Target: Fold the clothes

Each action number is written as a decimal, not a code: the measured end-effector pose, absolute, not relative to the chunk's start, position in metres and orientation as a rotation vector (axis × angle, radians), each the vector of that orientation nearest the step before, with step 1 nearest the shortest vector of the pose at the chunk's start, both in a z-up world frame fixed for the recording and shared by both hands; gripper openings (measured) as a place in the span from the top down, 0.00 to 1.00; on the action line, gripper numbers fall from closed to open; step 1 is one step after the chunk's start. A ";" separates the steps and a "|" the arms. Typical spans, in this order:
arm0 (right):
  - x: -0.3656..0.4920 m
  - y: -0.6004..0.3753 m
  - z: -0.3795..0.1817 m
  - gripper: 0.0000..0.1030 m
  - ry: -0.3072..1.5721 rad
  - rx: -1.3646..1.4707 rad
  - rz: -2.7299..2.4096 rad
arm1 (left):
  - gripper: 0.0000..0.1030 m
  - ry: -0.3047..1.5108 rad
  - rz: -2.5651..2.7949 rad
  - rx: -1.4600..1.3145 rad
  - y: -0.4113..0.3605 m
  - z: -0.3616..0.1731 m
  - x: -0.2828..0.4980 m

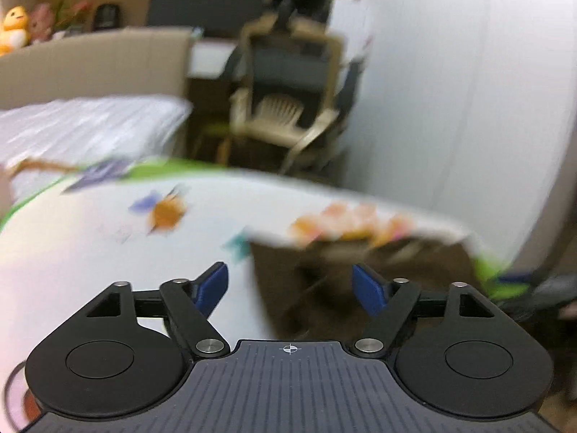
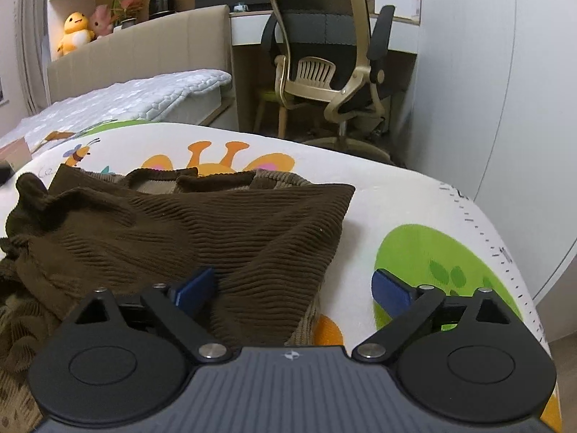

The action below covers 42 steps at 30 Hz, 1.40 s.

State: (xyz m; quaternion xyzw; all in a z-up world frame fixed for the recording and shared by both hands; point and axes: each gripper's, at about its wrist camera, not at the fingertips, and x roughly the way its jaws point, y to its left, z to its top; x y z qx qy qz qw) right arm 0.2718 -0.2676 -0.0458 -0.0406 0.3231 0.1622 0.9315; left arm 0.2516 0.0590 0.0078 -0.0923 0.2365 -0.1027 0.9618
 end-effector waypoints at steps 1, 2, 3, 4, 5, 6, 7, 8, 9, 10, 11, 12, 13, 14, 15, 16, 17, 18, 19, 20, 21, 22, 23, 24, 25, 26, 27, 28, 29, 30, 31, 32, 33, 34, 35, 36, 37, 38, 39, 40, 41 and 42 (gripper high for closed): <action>0.272 -0.268 -0.046 0.06 0.663 -0.078 0.332 | 0.15 0.467 -0.296 -0.212 0.055 0.012 0.250; 0.272 -0.268 -0.046 0.05 0.664 -0.077 0.330 | 0.13 0.464 -0.390 -0.237 0.049 0.014 0.250; 0.272 -0.268 -0.046 0.05 0.665 -0.077 0.328 | 0.08 0.467 -0.457 -0.250 0.043 0.012 0.252; 0.272 -0.267 -0.046 0.04 0.665 -0.081 0.327 | 0.08 0.476 -0.488 -0.241 0.035 0.008 0.255; 0.274 -0.265 -0.047 0.03 0.665 -0.084 0.328 | 0.09 0.491 -0.473 -0.239 0.033 0.000 0.259; 0.274 -0.265 -0.047 0.02 0.667 -0.087 0.331 | 0.09 0.509 -0.444 -0.241 0.034 -0.009 0.264; 0.274 -0.264 -0.047 0.00 0.668 -0.090 0.335 | 0.09 0.527 -0.416 -0.243 0.035 -0.018 0.268; 0.274 -0.264 -0.047 0.00 0.670 -0.092 0.338 | 0.09 0.544 -0.388 -0.245 0.035 -0.026 0.273; 0.274 -0.263 -0.047 0.00 0.672 -0.094 0.343 | 0.09 0.561 -0.360 -0.247 0.036 -0.035 0.278; 0.275 -0.263 -0.047 0.00 0.674 -0.095 0.350 | 0.09 0.577 -0.341 -0.275 0.041 -0.044 0.282; 0.275 -0.263 -0.047 0.00 0.677 -0.096 0.358 | 0.09 0.582 -0.337 -0.305 0.046 -0.049 0.284; 0.275 -0.263 -0.047 0.00 0.681 -0.099 0.367 | 0.09 0.584 -0.336 -0.333 0.052 -0.053 0.287; 0.275 -0.262 -0.047 0.00 0.685 -0.102 0.376 | 0.09 0.581 -0.338 -0.351 0.055 -0.053 0.287; 0.275 -0.262 -0.047 0.00 0.691 -0.102 0.385 | 0.09 0.578 -0.342 -0.361 0.057 -0.054 0.288; 0.275 -0.263 -0.047 0.00 0.698 -0.100 0.394 | 0.08 0.577 -0.346 -0.369 0.059 -0.054 0.288; 0.276 -0.264 -0.048 0.00 0.708 -0.090 0.408 | 0.08 0.575 -0.351 -0.377 0.061 -0.054 0.289; 0.278 -0.266 -0.048 0.00 0.719 -0.076 0.423 | 0.08 0.574 -0.355 -0.386 0.063 -0.054 0.289; 0.279 -0.268 -0.049 0.00 0.730 -0.064 0.435 | 0.08 0.574 -0.360 -0.393 0.064 -0.054 0.287; 0.281 -0.268 -0.050 0.00 0.741 -0.057 0.442 | 0.07 0.573 -0.363 -0.398 0.065 -0.054 0.287; 0.282 -0.268 -0.050 0.00 0.748 -0.055 0.447 | 0.07 0.573 -0.364 -0.399 0.065 -0.054 0.287; 0.282 -0.267 -0.050 0.00 0.751 -0.062 0.447 | 0.07 0.573 -0.365 -0.397 0.064 -0.054 0.287; 0.282 -0.265 -0.051 0.00 0.753 -0.068 0.445 | 0.07 0.573 -0.365 -0.395 0.063 -0.054 0.288; 0.282 -0.264 -0.050 0.00 0.756 -0.072 0.440 | 0.07 0.573 -0.365 -0.394 0.062 -0.054 0.289; 0.282 -0.264 -0.050 0.00 0.758 -0.076 0.436 | 0.06 0.573 -0.365 -0.392 0.061 -0.055 0.290; 0.282 -0.263 -0.050 0.00 0.761 -0.080 0.431 | 0.06 0.573 -0.365 -0.392 0.061 -0.055 0.290; 0.282 -0.262 -0.050 0.00 0.763 -0.085 0.425 | 0.06 0.573 -0.366 -0.392 0.061 -0.055 0.290; 0.282 -0.261 -0.049 0.00 0.766 -0.090 0.417 | 0.06 0.573 -0.366 -0.392 0.061 -0.055 0.290; 0.281 -0.259 -0.047 0.00 0.767 -0.103 0.408 | 0.06 0.573 -0.367 -0.392 0.061 -0.055 0.290; 0.280 -0.256 -0.043 0.00 0.762 -0.132 0.398 | 0.06 0.573 -0.367 -0.392 0.061 -0.055 0.290; 0.279 -0.253 -0.039 0.00 0.757 -0.162 0.387 | 0.06 0.573 -0.368 -0.391 0.061 -0.055 0.290; 0.277 -0.250 -0.034 0.00 0.745 -0.189 0.376 | 0.06 0.573 -0.368 -0.391 0.061 -0.055 0.290; 0.274 -0.248 -0.026 0.00 0.716 -0.204 0.371 | 0.06 0.573 -0.369 -0.391 0.061 -0.055 0.290; 0.272 -0.247 -0.018 0.00 0.688 -0.198 0.379 | 0.06 0.573 -0.370 -0.391 0.061 -0.055 0.290; 0.271 -0.247 -0.011 0.00 0.666 -0.185 0.390 | 0.06 0.573 -0.370 -0.391 0.061 -0.055 0.290; 0.273 -0.246 -0.007 0.00 0.662 -0.160 0.407 | 0.06 0.574 -0.371 -0.391 0.061 -0.055 0.290; 0.277 -0.245 -0.007 0.00 0.675 -0.142 0.417 | 0.05 0.574 -0.371 -0.390 0.061 -0.055 0.290; 0.282 -0.244 -0.008 0.00 0.694 -0.128 0.417 | 0.05 0.574 -0.370 -0.389 0.060 -0.055 0.290; 0.288 -0.242 -0.014 0.00 0.726 -0.127 0.398 | 0.05 0.574 -0.370 -0.389 0.060 -0.055 0.289; 0.295 -0.240 -0.021 0.00 0.760 -0.128 0.378 | 0.05 0.573 -0.370 -0.389 0.060 -0.055 0.289; 0.299 -0.237 -0.029 0.00 0.799 -0.128 0.359 | 0.05 0.573 -0.371 -0.392 0.061 -0.055 0.289; 0.303 -0.236 -0.035 0.00 0.827 -0.116 0.353 | 0.05 0.572 -0.371 -0.397 0.061 -0.055 0.289; 0.304 -0.238 -0.037 0.00 0.837 -0.093 0.350 | 0.05 0.571 -0.371 -0.401 0.062 -0.056 0.289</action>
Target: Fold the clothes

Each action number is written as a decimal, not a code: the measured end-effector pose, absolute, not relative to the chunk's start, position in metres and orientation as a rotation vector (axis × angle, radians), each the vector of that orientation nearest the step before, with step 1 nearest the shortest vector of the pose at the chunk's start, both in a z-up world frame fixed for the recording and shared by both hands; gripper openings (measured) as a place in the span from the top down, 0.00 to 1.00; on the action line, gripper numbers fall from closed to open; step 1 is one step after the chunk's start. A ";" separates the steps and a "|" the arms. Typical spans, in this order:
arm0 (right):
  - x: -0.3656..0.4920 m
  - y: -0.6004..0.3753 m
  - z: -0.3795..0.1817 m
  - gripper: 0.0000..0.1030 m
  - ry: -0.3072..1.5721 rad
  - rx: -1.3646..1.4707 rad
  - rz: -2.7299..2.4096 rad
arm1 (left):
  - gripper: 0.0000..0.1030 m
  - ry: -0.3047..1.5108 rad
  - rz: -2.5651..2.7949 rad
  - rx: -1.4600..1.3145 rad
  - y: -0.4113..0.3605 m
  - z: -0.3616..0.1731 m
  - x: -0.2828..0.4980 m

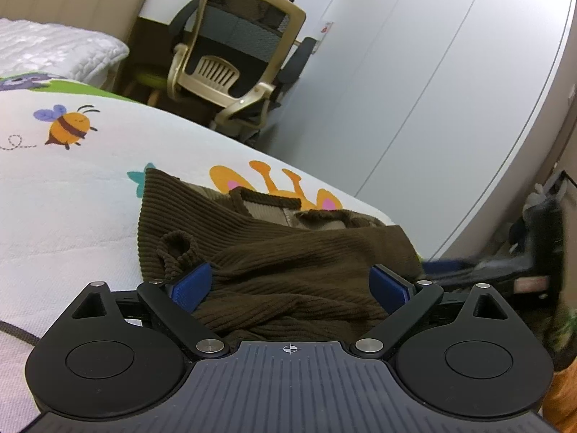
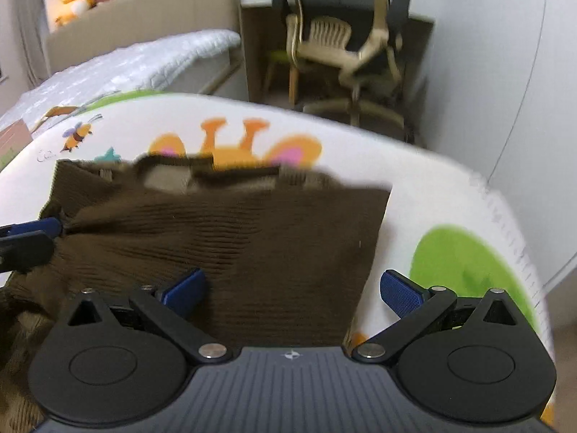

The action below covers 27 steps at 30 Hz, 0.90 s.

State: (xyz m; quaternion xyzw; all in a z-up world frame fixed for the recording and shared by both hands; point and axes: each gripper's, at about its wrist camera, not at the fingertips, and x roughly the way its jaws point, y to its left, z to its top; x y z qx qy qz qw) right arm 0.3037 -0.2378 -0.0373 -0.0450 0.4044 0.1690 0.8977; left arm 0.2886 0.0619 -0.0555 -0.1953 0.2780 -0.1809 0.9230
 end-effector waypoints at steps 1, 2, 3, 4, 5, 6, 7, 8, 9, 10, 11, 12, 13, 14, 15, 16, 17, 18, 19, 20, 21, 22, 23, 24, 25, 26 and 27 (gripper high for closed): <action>0.304 -0.240 -0.037 0.00 0.847 -0.070 0.344 | 0.05 0.571 -0.371 -0.402 0.062 -0.055 0.289; 0.304 -0.241 -0.037 0.00 0.862 -0.054 0.341 | 0.05 0.571 -0.370 -0.399 0.061 -0.055 0.288; 0.304 -0.242 -0.037 0.00 0.880 -0.039 0.336 | 0.05 0.572 -0.369 -0.395 0.061 -0.055 0.288; 0.304 -0.243 -0.038 0.00 0.899 -0.021 0.330 | 0.05 0.572 -0.367 -0.391 0.060 -0.055 0.288; 0.303 -0.245 -0.038 0.00 0.906 0.004 0.321 | 0.05 0.573 -0.365 -0.386 0.059 -0.055 0.288; 0.302 -0.246 -0.039 0.00 0.906 0.024 0.313 | 0.05 0.574 -0.364 -0.384 0.059 -0.055 0.288; 0.298 -0.247 -0.041 0.00 0.890 0.031 0.307 | 0.05 0.575 -0.363 -0.381 0.058 -0.054 0.288; 0.294 -0.246 -0.044 0.00 0.866 0.030 0.299 | 0.05 0.576 -0.361 -0.379 0.058 -0.054 0.288; 0.290 -0.245 -0.046 0.00 0.841 0.028 0.290 | 0.05 0.578 -0.360 -0.377 0.058 -0.054 0.288; 0.286 -0.244 -0.048 0.00 0.814 0.024 0.280 | 0.05 0.580 -0.359 -0.376 0.058 -0.054 0.289; 0.283 -0.243 -0.050 0.00 0.794 0.021 0.272 | 0.05 0.584 -0.360 -0.374 0.058 -0.054 0.289; 0.282 -0.243 -0.050 0.00 0.787 0.022 0.269 | 0.03 0.589 -0.366 -0.374 0.058 -0.053 0.290; 0.282 -0.243 -0.050 0.00 0.784 0.023 0.268 | 0.01 0.597 -0.375 -0.372 0.058 -0.053 0.291; 0.283 -0.244 -0.050 0.00 0.787 0.026 0.271 | 0.00 0.607 -0.388 -0.369 0.057 -0.053 0.292; 0.284 -0.245 -0.050 0.00 0.788 0.028 0.274 | 0.00 0.620 -0.397 -0.361 0.056 -0.052 0.294; 0.284 -0.245 -0.050 0.00 0.787 0.025 0.276 | 0.00 0.634 -0.402 -0.347 0.055 -0.051 0.296; 0.284 -0.245 -0.050 0.00 0.785 0.023 0.278 | 0.00 0.653 -0.408 -0.327 0.053 -0.049 0.297; 0.284 -0.245 -0.051 0.00 0.785 0.021 0.278 | 0.00 0.674 -0.414 -0.305 0.052 -0.046 0.299; 0.284 -0.244 -0.051 0.00 0.785 0.020 0.279 | 0.00 0.695 -0.414 -0.295 0.052 -0.041 0.300; 0.284 -0.244 -0.051 0.00 0.785 0.019 0.280 | 0.00 0.705 -0.409 -0.298 0.053 -0.033 0.299; 0.284 -0.244 -0.051 0.00 0.784 0.020 0.281 | 0.00 0.694 -0.399 -0.299 0.056 -0.024 0.298; 0.284 -0.245 -0.051 0.00 0.783 0.021 0.282 | 0.00 0.667 -0.374 -0.287 0.060 -0.014 0.296; 0.284 -0.245 -0.051 0.00 0.781 0.022 0.283 | 0.00 0.637 -0.345 -0.271 0.064 -0.003 0.294; 0.284 -0.245 -0.051 0.00 0.780 0.023 0.283 | 0.00 0.625 -0.312 -0.261 0.068 0.003 0.295; 0.284 -0.245 -0.050 0.00 0.784 0.024 0.285 | 0.00 0.619 -0.278 -0.252 0.072 0.009 0.297; 0.285 -0.246 -0.048 0.00 0.797 0.027 0.290 | 0.00 0.631 -0.248 -0.256 0.078 0.010 0.301; 0.286 -0.248 -0.044 0.00 0.804 0.031 0.298 | 0.00 0.649 -0.220 -0.265 0.085 0.011 0.307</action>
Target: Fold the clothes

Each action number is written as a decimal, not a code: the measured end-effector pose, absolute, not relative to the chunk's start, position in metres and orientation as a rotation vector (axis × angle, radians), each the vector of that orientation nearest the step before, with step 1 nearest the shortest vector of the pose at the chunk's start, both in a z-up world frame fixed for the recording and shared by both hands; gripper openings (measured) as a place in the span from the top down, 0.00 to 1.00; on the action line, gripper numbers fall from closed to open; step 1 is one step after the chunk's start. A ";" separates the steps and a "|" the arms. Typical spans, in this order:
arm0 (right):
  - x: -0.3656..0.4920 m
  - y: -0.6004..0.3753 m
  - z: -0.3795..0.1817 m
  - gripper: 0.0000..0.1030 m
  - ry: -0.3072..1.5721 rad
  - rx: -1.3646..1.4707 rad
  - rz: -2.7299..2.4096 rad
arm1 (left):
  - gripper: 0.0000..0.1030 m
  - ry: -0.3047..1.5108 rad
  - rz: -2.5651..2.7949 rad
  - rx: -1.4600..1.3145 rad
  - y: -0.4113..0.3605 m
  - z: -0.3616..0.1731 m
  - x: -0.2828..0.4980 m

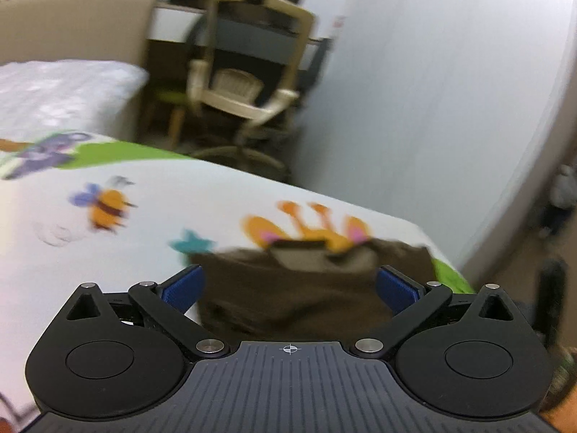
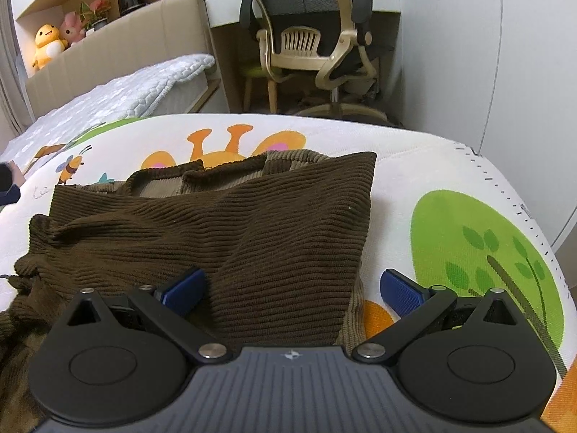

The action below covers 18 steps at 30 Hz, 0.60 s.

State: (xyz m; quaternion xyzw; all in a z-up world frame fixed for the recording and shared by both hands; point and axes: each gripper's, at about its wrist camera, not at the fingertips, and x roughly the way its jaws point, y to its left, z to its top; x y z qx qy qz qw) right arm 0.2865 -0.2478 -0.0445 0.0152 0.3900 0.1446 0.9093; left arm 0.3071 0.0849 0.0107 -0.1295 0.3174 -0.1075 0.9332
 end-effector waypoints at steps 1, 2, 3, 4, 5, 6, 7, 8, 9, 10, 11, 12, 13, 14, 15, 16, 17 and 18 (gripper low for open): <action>0.287 -0.252 -0.038 0.01 0.799 0.039 0.313 | 0.01 0.673 -0.199 -0.280 0.093 0.009 0.314; 0.287 -0.256 -0.030 0.03 0.783 0.039 0.325 | 0.01 0.693 -0.181 -0.299 0.101 0.005 0.319; 0.288 -0.261 -0.021 0.03 0.743 0.018 0.329 | 0.02 0.712 -0.164 -0.319 0.109 0.001 0.325; 0.288 -0.265 -0.012 0.04 0.702 -0.002 0.333 | 0.03 0.724 -0.149 -0.338 0.115 -0.004 0.329; 0.288 -0.269 -0.004 0.09 0.661 -0.023 0.337 | 0.04 0.734 -0.135 -0.358 0.120 -0.009 0.333; 0.291 -0.273 0.003 0.14 0.634 -0.038 0.337 | 0.07 0.744 -0.121 -0.377 0.125 -0.015 0.337; 0.301 -0.275 0.005 0.28 0.647 -0.034 0.327 | 0.18 0.754 -0.120 -0.399 0.128 -0.019 0.342; 0.314 -0.278 0.003 0.38 0.682 -0.003 0.318 | 0.24 0.764 -0.128 -0.418 0.127 -0.024 0.346; 0.326 -0.280 -0.002 0.41 0.714 0.034 0.313 | 0.25 0.775 -0.137 -0.435 0.126 -0.029 0.350; 0.336 -0.282 -0.007 0.42 0.738 0.066 0.307 | 0.25 0.778 -0.142 -0.436 0.122 -0.033 0.352; 0.345 -0.282 -0.014 0.42 0.747 0.086 0.300 | 0.25 0.779 -0.144 -0.432 0.118 -0.036 0.354; 0.353 -0.281 -0.020 0.42 0.755 0.105 0.293 | 0.25 0.774 -0.146 -0.418 0.114 -0.039 0.355; 0.359 -0.280 -0.026 0.43 0.765 0.118 0.293 | 0.24 0.768 -0.149 -0.401 0.109 -0.040 0.356; 0.361 -0.274 -0.031 0.53 0.778 0.116 0.308 | 0.25 0.761 -0.152 -0.385 0.105 -0.042 0.356; 0.362 -0.269 -0.035 0.60 0.786 0.108 0.319 | 0.35 0.765 -0.164 -0.364 0.101 -0.043 0.357; 0.361 -0.264 -0.035 0.75 0.785 0.086 0.323 | 0.62 0.768 -0.170 -0.342 0.098 -0.043 0.357; 0.359 -0.258 -0.034 0.84 0.784 0.065 0.327 | 0.77 0.777 -0.170 -0.335 0.095 -0.043 0.357; 0.357 -0.253 -0.034 0.87 0.782 0.043 0.330 | 0.86 0.782 -0.173 -0.343 0.095 -0.042 0.356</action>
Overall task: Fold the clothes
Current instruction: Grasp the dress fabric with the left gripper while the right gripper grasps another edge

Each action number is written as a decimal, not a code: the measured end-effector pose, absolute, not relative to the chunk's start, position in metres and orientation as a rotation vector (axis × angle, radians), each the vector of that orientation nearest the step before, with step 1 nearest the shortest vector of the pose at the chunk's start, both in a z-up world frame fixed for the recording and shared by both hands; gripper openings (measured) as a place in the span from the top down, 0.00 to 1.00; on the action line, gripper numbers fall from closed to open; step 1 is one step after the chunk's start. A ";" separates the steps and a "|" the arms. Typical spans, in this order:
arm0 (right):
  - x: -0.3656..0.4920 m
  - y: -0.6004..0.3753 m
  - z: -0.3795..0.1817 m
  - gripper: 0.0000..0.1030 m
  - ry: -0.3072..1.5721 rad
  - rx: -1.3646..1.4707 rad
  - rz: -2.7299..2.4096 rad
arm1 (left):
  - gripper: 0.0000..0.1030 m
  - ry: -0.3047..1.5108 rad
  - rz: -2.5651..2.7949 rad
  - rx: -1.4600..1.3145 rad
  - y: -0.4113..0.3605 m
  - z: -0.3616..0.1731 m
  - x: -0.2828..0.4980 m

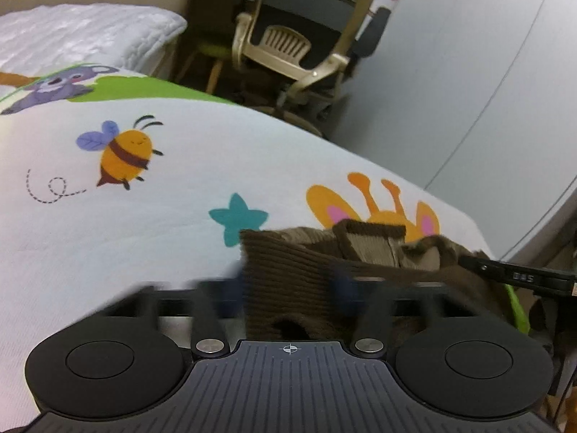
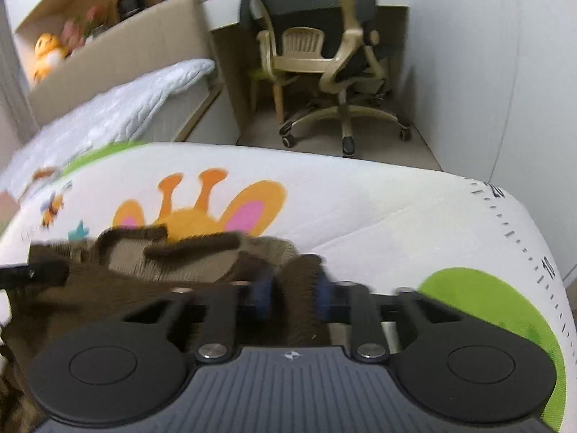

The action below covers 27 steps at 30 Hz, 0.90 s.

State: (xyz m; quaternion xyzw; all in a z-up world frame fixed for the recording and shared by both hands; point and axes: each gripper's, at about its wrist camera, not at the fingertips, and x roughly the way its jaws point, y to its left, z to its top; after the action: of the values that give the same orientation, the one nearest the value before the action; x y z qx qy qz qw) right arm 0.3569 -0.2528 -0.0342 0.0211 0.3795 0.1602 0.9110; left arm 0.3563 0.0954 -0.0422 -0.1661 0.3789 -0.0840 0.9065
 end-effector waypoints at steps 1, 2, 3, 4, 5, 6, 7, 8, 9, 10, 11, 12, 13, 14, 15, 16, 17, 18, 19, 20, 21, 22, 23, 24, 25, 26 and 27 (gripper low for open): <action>0.353 -0.250 -0.031 0.89 0.772 0.031 0.338 | 0.88 0.766 -0.183 -0.342 0.096 -0.036 0.350; 0.342 -0.254 -0.020 0.89 0.742 0.038 0.356 | 0.88 0.743 -0.196 -0.336 0.098 -0.028 0.343; 0.331 -0.259 -0.009 0.90 0.710 0.046 0.375 | 0.89 0.720 -0.207 -0.330 0.099 -0.020 0.335; 0.317 -0.268 0.005 0.90 0.678 0.055 0.393 | 0.89 0.694 -0.224 -0.322 0.099 -0.009 0.326; 0.302 -0.277 0.016 0.90 0.654 0.064 0.406 | 0.89 0.668 -0.246 -0.319 0.099 0.003 0.312; 0.288 -0.286 0.028 0.90 0.630 0.071 0.420 | 0.89 0.645 -0.265 -0.317 0.100 0.014 0.297; 0.271 -0.294 0.037 0.90 0.608 0.070 0.434 | 0.89 0.623 -0.282 -0.316 0.100 0.024 0.282; 0.253 -0.301 0.044 0.90 0.588 0.063 0.445 | 0.89 0.609 -0.300 -0.308 0.098 0.031 0.266; 0.235 -0.306 0.048 0.90 0.578 0.055 0.453 | 0.89 0.597 -0.318 -0.298 0.095 0.036 0.251; 0.218 -0.312 0.052 0.90 0.568 0.048 0.462 | 0.89 0.584 -0.336 -0.288 0.093 0.042 0.236; 0.201 -0.317 0.054 0.90 0.561 0.041 0.469 | 0.89 0.576 -0.355 -0.270 0.089 0.045 0.219; 0.186 -0.320 0.052 0.90 0.562 0.034 0.476 | 0.89 0.573 -0.370 -0.250 0.085 0.047 0.203; 0.170 -0.323 0.049 0.90 0.565 0.024 0.481 | 0.89 0.580 -0.383 -0.236 0.083 0.045 0.188; 0.155 -0.326 0.043 0.90 0.571 0.006 0.482 | 0.89 0.590 -0.397 -0.225 0.081 0.043 0.173; 0.143 -0.328 0.036 0.89 0.579 -0.012 0.480 | 0.88 0.607 -0.409 -0.216 0.079 0.040 0.159; 0.132 -0.330 0.030 0.89 0.589 -0.025 0.477 | 0.85 0.624 -0.419 -0.204 0.077 0.036 0.146; 0.123 -0.334 0.023 0.88 0.602 -0.026 0.473 | 0.84 0.638 -0.424 -0.188 0.076 0.032 0.134; 0.115 -0.338 0.017 0.87 0.616 -0.027 0.470 | 0.79 0.655 -0.432 -0.180 0.076 0.028 0.124; 0.107 -0.342 0.010 0.86 0.629 -0.028 0.466 | 0.74 0.673 -0.441 -0.175 0.076 0.022 0.115; 0.098 -0.346 0.004 0.82 0.643 -0.029 0.463 | 0.72 0.691 -0.451 -0.169 0.077 0.017 0.106; 0.090 -0.350 -0.003 0.81 0.656 -0.030 0.459 | 0.63 0.710 -0.466 -0.177 0.079 0.014 0.100; 0.083 -0.355 -0.009 0.78 0.669 -0.024 0.456 | 0.54 0.722 -0.487 -0.194 0.082 0.012 0.094; 0.078 -0.363 -0.012 0.75 0.681 -0.001 0.452 | 0.49 0.732 -0.507 -0.212 0.085 0.010 0.089; 0.074 -0.370 -0.013 0.72 0.688 0.021 0.448 | 0.42 0.731 -0.533 -0.230 0.088 0.011 0.085; 0.069 -0.378 -0.013 0.61 0.689 0.039 0.445 | 0.34 0.726 -0.560 -0.248 0.091 0.012 0.080; 0.064 -0.384 -0.012 0.48 0.686 0.053 0.441 | 0.28 0.715 -0.579 -0.263 0.094 0.015 0.076; 0.060 -0.389 -0.009 0.42 0.675 0.058 0.437 | 0.18 0.700 -0.594 -0.284 0.097 0.018 0.073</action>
State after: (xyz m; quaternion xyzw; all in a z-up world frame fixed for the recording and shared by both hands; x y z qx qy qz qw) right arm 0.0604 -0.3889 -0.0089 0.0284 0.3284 0.2128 0.9198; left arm 0.0731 0.0972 0.0175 -0.1368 0.3369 -0.2857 0.8867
